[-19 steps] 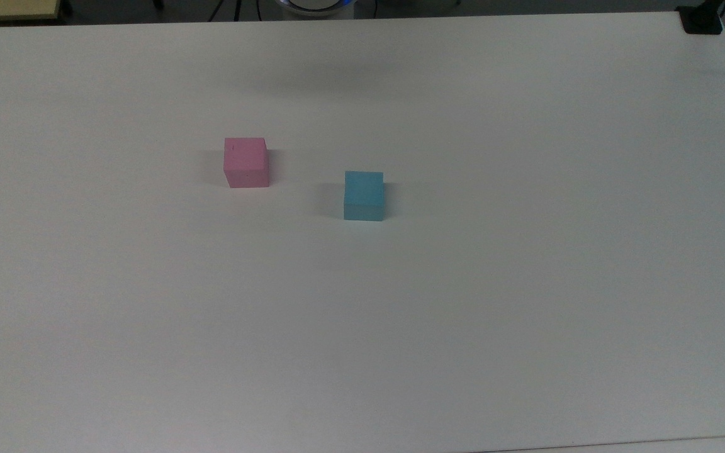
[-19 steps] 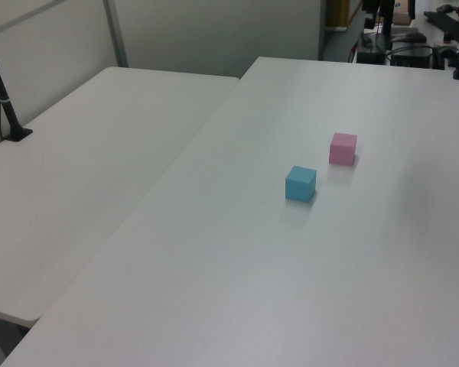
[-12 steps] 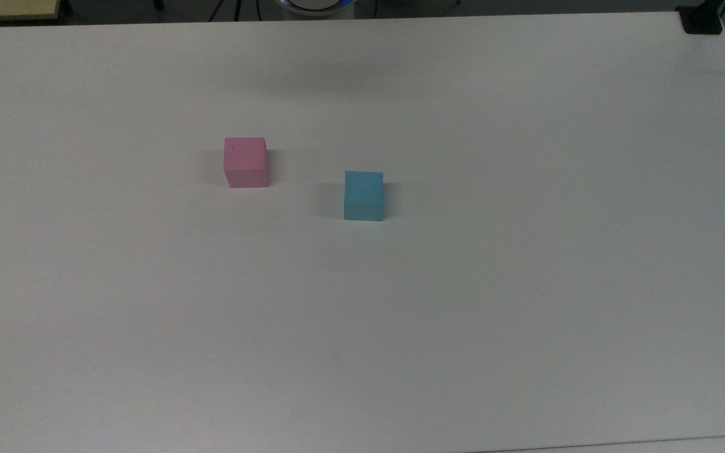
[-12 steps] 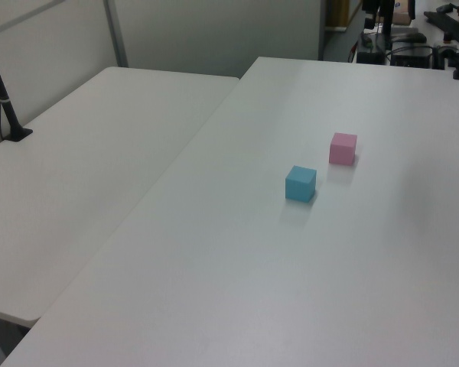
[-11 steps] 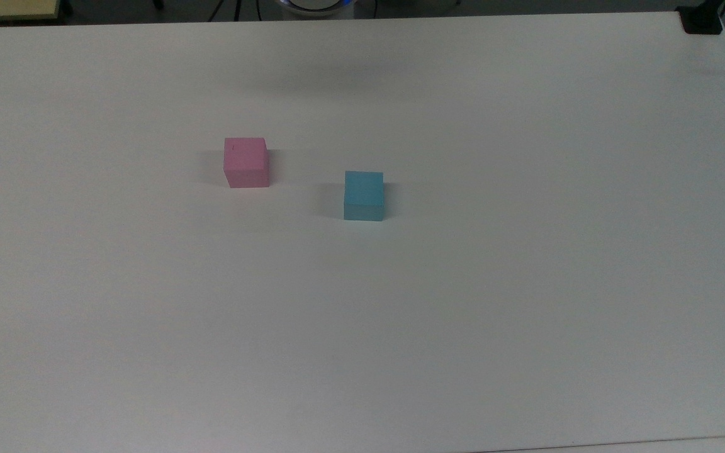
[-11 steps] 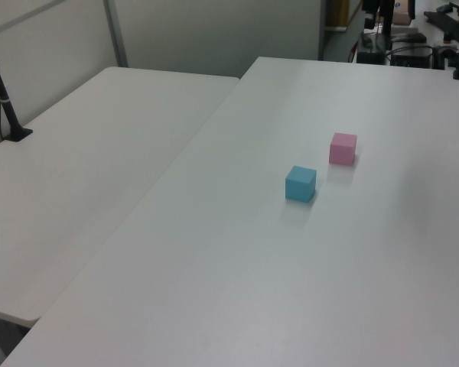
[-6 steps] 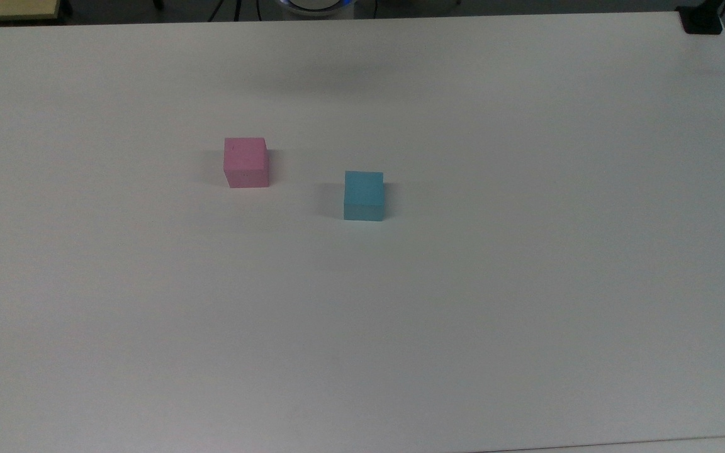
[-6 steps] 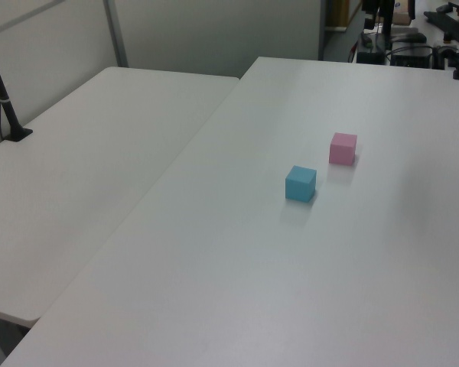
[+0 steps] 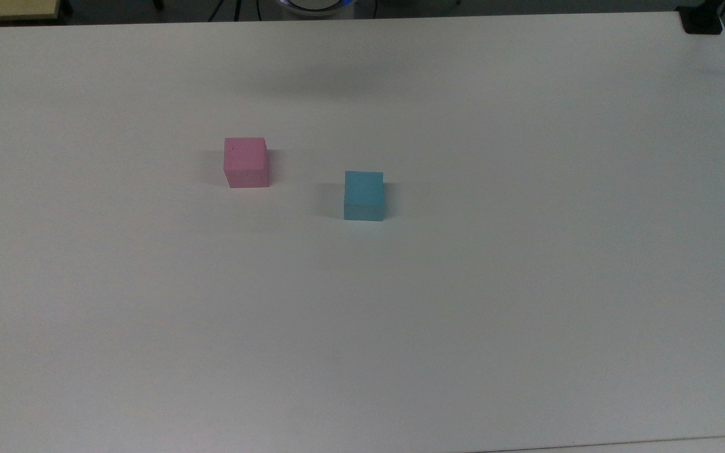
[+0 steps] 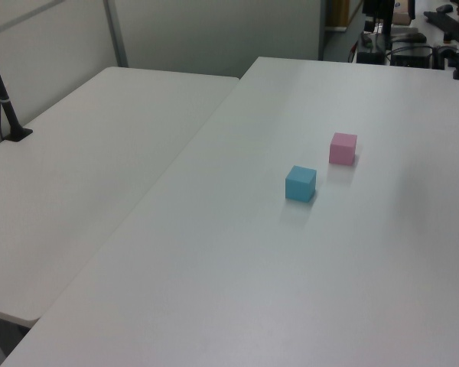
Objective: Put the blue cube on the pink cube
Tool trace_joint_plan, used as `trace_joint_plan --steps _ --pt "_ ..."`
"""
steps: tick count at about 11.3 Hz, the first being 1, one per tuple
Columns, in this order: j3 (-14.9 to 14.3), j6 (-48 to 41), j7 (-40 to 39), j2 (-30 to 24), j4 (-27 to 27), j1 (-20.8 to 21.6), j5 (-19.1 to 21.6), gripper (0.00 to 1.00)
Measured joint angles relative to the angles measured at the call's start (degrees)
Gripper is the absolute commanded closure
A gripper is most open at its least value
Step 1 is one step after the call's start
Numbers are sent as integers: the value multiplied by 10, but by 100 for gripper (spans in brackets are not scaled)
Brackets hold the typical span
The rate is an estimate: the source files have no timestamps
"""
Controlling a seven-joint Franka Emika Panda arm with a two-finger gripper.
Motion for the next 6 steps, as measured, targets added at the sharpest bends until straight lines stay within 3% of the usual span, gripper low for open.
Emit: trace_joint_plan --steps 3,6 --pt "1 0 -101 14 -3 1 10 0" --pt "8 12 -100 37 -15 17 71 0"
